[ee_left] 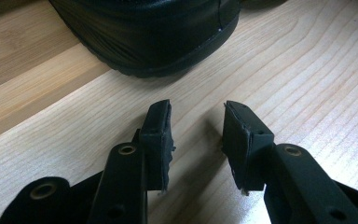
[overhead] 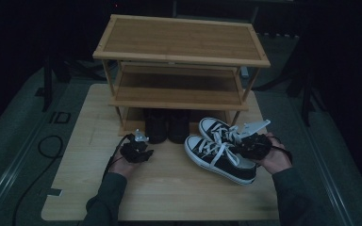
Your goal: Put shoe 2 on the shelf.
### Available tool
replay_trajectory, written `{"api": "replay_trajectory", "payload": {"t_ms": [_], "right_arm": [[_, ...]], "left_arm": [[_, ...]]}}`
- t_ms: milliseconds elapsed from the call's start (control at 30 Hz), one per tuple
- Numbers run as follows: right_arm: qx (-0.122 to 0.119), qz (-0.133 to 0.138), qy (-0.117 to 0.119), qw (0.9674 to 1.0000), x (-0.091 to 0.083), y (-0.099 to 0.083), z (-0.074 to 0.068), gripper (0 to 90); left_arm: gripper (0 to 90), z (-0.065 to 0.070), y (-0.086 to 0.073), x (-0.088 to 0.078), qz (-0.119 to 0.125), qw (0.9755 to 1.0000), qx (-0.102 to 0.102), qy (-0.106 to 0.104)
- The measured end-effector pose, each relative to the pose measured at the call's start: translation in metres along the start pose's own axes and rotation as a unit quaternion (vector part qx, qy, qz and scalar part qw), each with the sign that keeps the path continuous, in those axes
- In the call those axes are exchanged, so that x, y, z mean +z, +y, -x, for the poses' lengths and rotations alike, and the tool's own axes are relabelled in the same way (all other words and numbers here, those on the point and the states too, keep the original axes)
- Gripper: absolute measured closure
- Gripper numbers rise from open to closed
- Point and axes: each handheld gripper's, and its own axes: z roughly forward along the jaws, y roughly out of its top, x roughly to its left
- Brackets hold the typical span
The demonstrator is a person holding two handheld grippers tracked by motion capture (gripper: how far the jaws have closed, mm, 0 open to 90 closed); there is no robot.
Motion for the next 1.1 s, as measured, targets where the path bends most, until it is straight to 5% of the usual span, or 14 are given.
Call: {"api": "replay_trajectory", "payload": {"t_ms": [1100], "right_arm": [[-0.080, 0.017, 0.066, 0.9945, -0.024, 0.055, -0.005, 86.3]], "left_arm": [[62.5, 0.000, 0.000, 0.000, 0.000, 1.0000, -0.002, 0.000]]}}
